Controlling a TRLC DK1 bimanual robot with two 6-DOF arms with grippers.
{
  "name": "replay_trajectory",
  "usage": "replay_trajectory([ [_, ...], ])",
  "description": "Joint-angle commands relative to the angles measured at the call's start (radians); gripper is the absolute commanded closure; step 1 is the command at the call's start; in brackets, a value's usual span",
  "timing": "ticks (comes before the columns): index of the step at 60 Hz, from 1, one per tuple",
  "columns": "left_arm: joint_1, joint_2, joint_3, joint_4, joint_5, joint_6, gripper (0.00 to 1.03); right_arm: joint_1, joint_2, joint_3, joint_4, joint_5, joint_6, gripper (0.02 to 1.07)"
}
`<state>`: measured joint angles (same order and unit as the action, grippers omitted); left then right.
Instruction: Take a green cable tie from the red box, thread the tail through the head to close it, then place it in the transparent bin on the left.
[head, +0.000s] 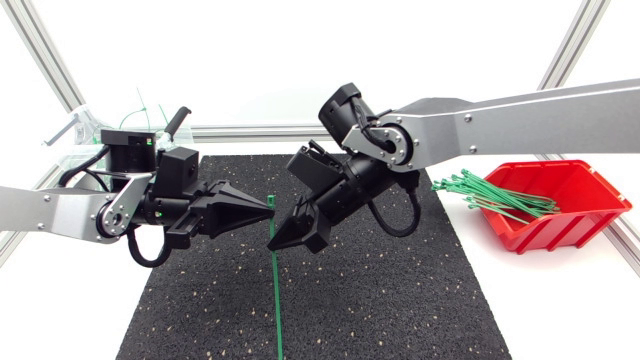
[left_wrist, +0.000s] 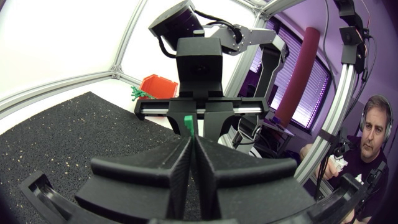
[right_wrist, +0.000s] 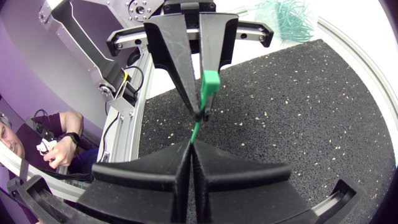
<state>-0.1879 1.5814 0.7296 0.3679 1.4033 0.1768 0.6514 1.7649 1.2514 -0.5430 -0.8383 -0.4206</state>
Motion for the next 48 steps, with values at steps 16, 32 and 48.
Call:
replay_trajectory([
  [16, -0.013, -0.02, 0.022, 0.014, 0.017, -0.039, 0.99, -0.015, 0.001, 0.01, 0.014, -0.016, -0.003, 1.01],
  [32, -0.015, -0.049, 0.051, 0.014, 0.017, -0.12, 0.99, -0.015, -0.038, 0.002, 0.012, -0.018, 0.005, 1.01],
  [48, 0.005, -0.061, 0.126, 0.016, -0.007, -0.281, 0.99, -0.052, -0.13, -0.03, 0.003, 0.001, 0.005, 0.45],
])
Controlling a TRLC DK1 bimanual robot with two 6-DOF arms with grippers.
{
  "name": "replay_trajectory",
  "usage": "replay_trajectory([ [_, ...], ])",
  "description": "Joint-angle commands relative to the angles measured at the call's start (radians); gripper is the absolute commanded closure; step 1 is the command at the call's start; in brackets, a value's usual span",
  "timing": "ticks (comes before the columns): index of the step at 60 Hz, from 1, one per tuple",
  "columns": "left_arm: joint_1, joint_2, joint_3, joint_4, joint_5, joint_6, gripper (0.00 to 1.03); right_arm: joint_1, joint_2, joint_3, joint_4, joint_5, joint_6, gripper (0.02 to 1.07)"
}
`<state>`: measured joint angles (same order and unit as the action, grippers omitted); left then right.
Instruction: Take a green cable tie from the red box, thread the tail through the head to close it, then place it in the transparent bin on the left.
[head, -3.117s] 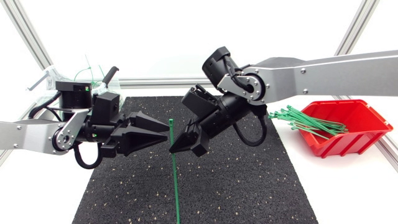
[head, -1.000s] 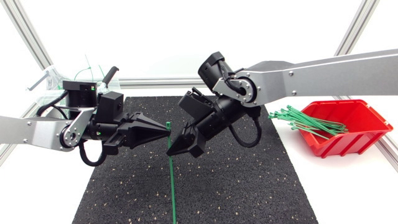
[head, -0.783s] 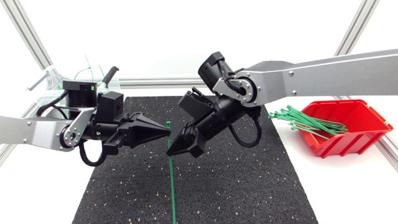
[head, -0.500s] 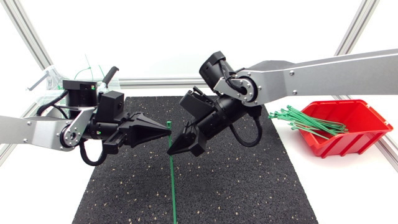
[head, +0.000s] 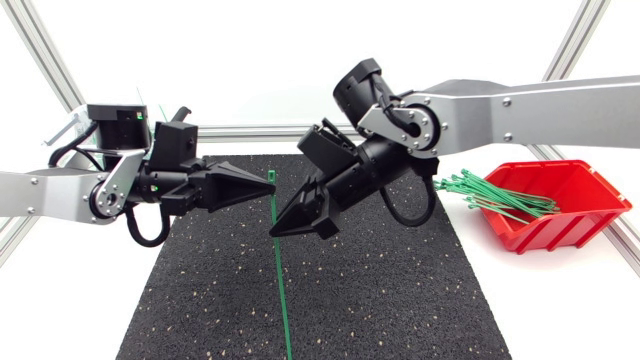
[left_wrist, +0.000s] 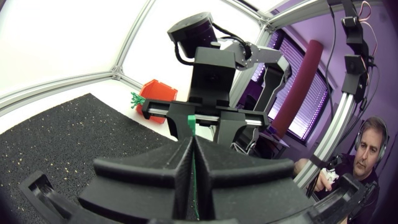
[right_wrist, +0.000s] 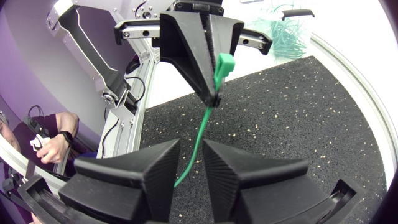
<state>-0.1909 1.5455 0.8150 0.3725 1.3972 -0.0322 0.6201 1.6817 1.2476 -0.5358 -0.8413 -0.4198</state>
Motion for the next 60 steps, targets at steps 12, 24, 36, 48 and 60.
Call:
replay_trajectory([
  [12, 0.031, -0.025, 0.113, 0.014, -0.017, -0.198, 0.99, -0.057, -0.135, -0.068, -0.016, 0.061, -0.022, 0.32],
  [24, 0.034, -0.012, 0.181, 0.014, -0.021, -0.291, 1.0, -0.063, -0.208, -0.143, -0.026, 0.226, -0.099, 0.19],
  [36, 0.033, 0.056, 0.236, 0.005, -0.023, -0.339, 1.0, -0.014, -0.238, -0.246, 0.046, 0.473, -0.171, 0.07],
  [48, 0.036, 0.073, 0.243, 0.008, -0.023, -0.337, 1.0, 0.017, -0.286, -0.352, 0.178, 0.625, -0.327, 0.07],
  [60, 0.048, 0.074, 0.227, 0.009, -0.023, -0.321, 1.0, 0.145, -0.289, -0.451, 0.333, 0.966, -0.396, 0.07],
])
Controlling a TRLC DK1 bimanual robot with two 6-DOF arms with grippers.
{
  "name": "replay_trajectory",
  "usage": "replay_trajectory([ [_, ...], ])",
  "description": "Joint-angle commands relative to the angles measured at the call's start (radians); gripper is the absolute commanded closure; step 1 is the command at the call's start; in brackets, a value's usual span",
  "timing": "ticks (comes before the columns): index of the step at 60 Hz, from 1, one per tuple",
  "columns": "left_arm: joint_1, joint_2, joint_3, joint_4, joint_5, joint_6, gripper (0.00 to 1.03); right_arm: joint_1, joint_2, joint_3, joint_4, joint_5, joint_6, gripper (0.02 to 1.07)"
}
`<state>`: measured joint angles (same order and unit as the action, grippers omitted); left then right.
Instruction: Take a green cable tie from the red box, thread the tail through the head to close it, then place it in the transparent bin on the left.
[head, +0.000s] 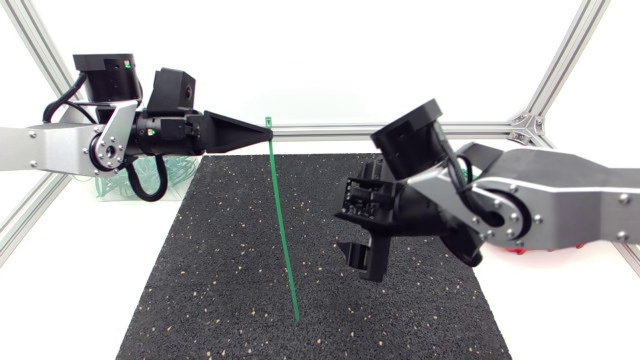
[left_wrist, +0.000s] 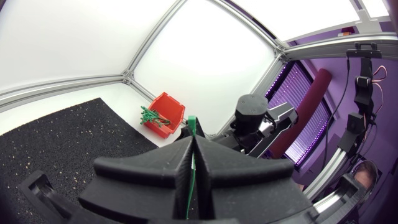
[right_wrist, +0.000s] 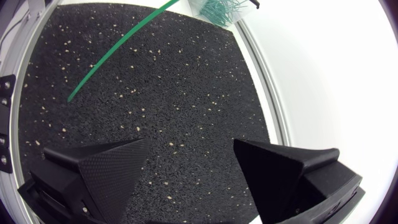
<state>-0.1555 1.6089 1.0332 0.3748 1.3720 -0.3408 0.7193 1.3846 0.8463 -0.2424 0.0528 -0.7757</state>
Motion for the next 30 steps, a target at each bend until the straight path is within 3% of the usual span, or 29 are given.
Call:
replay_trajectory([
  [1, 0.013, 0.011, 0.007, 0.007, 0.002, -0.01, 1.0, 0.054, 0.01, -0.061, 0.061, 0.093, -0.04, 0.07],
  [9, 0.019, 0.009, -0.002, 0.009, 0.002, -0.001, 1.0, 0.101, 0.019, -0.116, 0.184, 0.255, -0.031, 0.07],
  [14, 0.02, 0.009, -0.005, 0.009, 0.002, 0.002, 1.0, 0.104, 0.022, -0.076, 0.097, 0.259, 0.019, 0.07],
  [24, 0.02, 0.008, -0.005, 0.004, 0.002, 0.002, 1.0, 0.129, 0.01, -0.108, 0.126, 0.286, -0.005, 0.07],
  [30, 0.017, 0.006, -0.002, 0.001, 0.002, 0.0, 1.0, 0.131, 0.004, -0.177, 0.273, 0.303, -0.116, 0.07],
])
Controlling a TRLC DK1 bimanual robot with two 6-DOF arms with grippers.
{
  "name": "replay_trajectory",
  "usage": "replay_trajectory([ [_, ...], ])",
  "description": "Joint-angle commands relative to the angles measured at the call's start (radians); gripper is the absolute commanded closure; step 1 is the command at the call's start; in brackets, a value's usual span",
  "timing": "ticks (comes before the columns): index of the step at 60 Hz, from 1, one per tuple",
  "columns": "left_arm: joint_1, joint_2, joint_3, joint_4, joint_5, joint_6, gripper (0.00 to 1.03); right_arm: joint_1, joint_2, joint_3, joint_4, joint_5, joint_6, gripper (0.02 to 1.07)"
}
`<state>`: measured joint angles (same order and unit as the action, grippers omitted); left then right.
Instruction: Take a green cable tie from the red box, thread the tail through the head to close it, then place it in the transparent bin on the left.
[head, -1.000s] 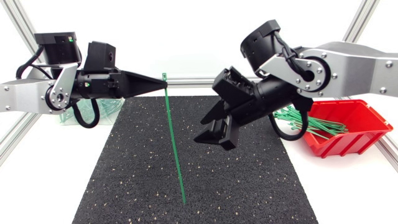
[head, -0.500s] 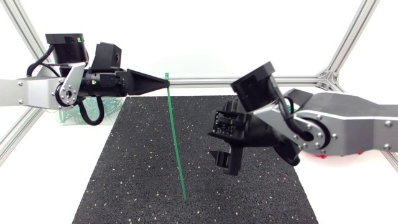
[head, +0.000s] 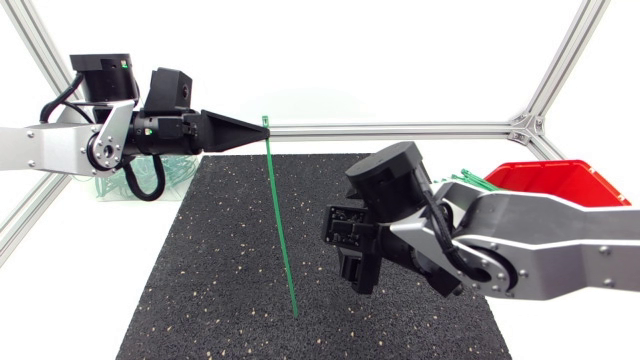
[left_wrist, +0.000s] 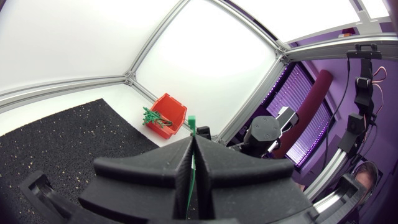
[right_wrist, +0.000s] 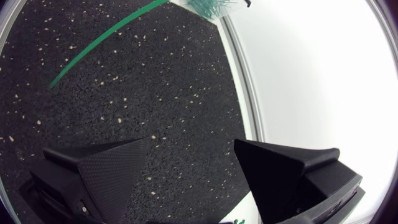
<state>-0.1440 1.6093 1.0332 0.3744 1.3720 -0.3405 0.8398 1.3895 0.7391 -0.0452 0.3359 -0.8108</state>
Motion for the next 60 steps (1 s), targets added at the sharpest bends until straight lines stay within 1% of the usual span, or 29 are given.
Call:
replay_trajectory([
  [1, 0.004, 0.004, -0.002, 0.001, 0.002, 0.0, 1.0, 0.008, 0.0, -0.087, 0.119, 0.034, -0.113, 0.07],
  [7, 0.001, 0.006, 0.007, -0.005, 0.002, -0.006, 1.0, 0.01, 0.051, -0.17, 0.355, 0.124, -0.288, 0.07],
  [10, 0.003, 0.009, 0.014, -0.011, 0.002, -0.012, 1.0, 0.013, 0.074, -0.191, 0.438, 0.157, -0.352, 0.07],
  [12, 0.004, 0.012, 0.021, -0.012, 0.002, -0.022, 1.0, 0.021, 0.083, -0.201, 0.476, 0.169, -0.386, 0.07],
  [16, 0.012, 0.015, 0.031, -0.012, 0.002, -0.031, 1.0, 0.031, 0.083, -0.207, 0.504, 0.173, -0.43, 0.07],
  [21, 0.021, 0.035, 0.051, -0.012, 0.002, -0.057, 1.0, 0.041, 0.086, -0.227, 0.614, 0.152, -0.533, 0.07],
  [28, 0.037, 0.064, 0.074, -0.017, 0.002, -0.078, 1.0, 0.041, 0.089, -0.225, 0.666, 0.086, -0.599, 0.07],
  [31, 0.041, 0.075, 0.085, -0.023, 0.004, -0.086, 1.0, 0.041, 0.088, -0.233, 0.685, 0.023, -0.614, 0.07],
  [32, 0.043, 0.078, 0.088, -0.028, 0.004, -0.088, 1.0, 0.041, 0.078, -0.242, 0.686, -0.014, -0.63, 0.07],
  [34, 0.046, 0.086, 0.096, -0.035, 0.004, -0.092, 1.0, 0.041, 0.068, -0.254, 0.696, -0.052, -0.665, 0.07],
  [43, 0.066, 0.143, 0.145, -0.065, 0.019, -0.141, 1.0, 0.081, 0.106, -0.268, 0.812, -0.052, -0.763, 0.07],
  [54, 0.078, 0.187, 0.162, -0.066, 0.022, -0.224, 1.0, 0.111, 0.172, -0.28, 0.893, -0.064, -0.847, 0.07],
  [60, 0.077, 0.173, 0.14, -0.068, 0.022, -0.262, 1.0, 0.127, 0.195, -0.296, 0.93, -0.095, -0.893, 0.07],
])
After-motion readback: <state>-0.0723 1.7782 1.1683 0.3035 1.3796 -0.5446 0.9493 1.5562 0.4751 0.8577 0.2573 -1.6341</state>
